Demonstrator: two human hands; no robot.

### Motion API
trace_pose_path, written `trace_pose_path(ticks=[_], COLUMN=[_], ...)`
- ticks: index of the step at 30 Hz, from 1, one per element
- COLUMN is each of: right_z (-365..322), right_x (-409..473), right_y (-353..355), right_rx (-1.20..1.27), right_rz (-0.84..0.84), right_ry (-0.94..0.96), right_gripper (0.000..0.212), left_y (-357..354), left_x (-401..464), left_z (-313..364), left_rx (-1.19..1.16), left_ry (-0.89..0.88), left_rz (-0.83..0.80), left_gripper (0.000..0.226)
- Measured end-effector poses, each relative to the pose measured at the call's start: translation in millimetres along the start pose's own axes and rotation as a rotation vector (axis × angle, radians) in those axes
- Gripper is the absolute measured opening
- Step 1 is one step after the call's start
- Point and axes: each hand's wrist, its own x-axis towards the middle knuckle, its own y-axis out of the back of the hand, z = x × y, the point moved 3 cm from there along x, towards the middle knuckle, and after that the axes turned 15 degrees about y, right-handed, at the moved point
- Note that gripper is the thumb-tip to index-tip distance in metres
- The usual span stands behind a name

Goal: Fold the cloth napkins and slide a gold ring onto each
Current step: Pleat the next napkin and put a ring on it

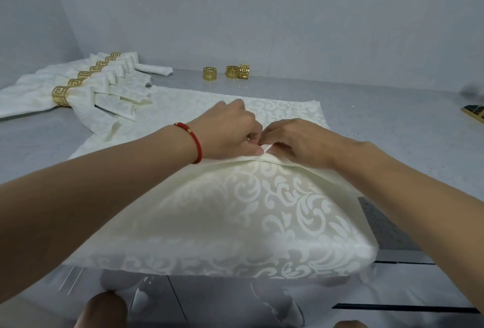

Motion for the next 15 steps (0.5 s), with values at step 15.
trace_pose_path(ticks=[15], right_z=[-11.5], right_x=[-13.0], right_y=[-2.6], right_rx=[-0.377], right_rz=[-0.010], right_ry=[0.116], right_gripper=[0.031], left_y=[-14.9], left_x=[17.1], left_z=[3.4], left_rx=[-0.116], left_ry=[0.117], left_rz=[-0.037], left_gripper=[0.029])
